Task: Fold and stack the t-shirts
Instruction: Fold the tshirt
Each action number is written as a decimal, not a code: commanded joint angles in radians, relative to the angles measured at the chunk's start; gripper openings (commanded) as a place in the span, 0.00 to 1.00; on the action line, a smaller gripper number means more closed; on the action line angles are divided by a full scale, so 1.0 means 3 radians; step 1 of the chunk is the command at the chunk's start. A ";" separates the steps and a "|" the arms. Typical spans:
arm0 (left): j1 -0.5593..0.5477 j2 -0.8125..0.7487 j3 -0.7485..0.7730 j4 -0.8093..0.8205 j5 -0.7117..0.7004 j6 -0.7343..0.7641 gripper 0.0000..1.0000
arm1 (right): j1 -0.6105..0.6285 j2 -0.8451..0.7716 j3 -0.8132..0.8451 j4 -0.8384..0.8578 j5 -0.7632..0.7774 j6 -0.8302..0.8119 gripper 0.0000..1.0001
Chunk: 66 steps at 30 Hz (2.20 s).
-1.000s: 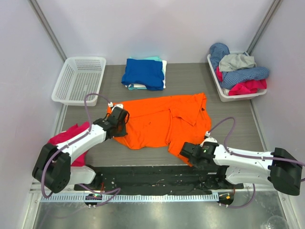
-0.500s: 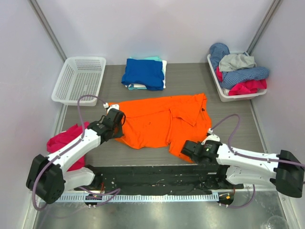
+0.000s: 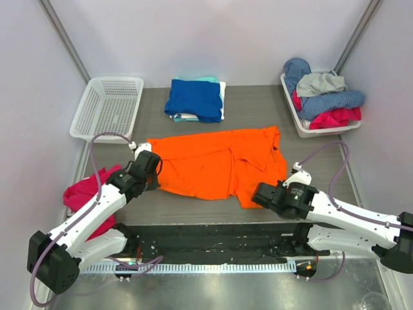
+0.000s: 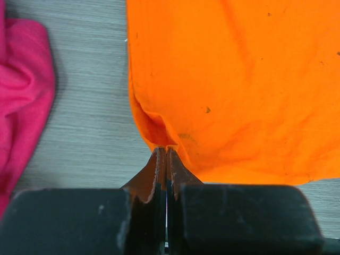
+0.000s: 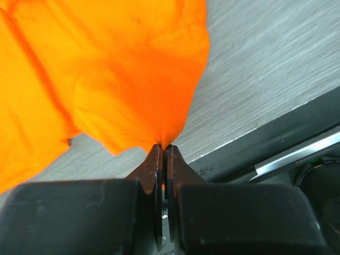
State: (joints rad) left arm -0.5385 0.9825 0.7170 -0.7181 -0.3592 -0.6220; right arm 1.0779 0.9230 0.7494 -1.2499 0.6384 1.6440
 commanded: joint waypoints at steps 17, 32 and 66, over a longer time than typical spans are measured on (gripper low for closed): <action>0.0046 -0.0493 0.0294 -0.0612 -0.0628 -0.0524 0.00 | -0.0249 -0.0085 0.0422 -0.0528 0.0664 -0.0223 0.01; 0.0092 -0.0335 0.0279 -0.0490 -0.0848 -0.0535 0.00 | -0.0754 0.0216 0.0549 0.0249 0.0628 -0.1066 0.01; 0.0813 0.1311 0.0918 0.0788 -0.0501 0.0289 0.00 | -0.2105 0.1893 0.1613 0.2336 -0.0016 -0.3031 0.01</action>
State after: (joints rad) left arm -0.3138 1.3510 0.9554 -0.5419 -0.5114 -0.5636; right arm 0.4675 1.4677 1.1824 -0.6098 0.6376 0.7727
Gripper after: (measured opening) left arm 0.013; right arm 0.039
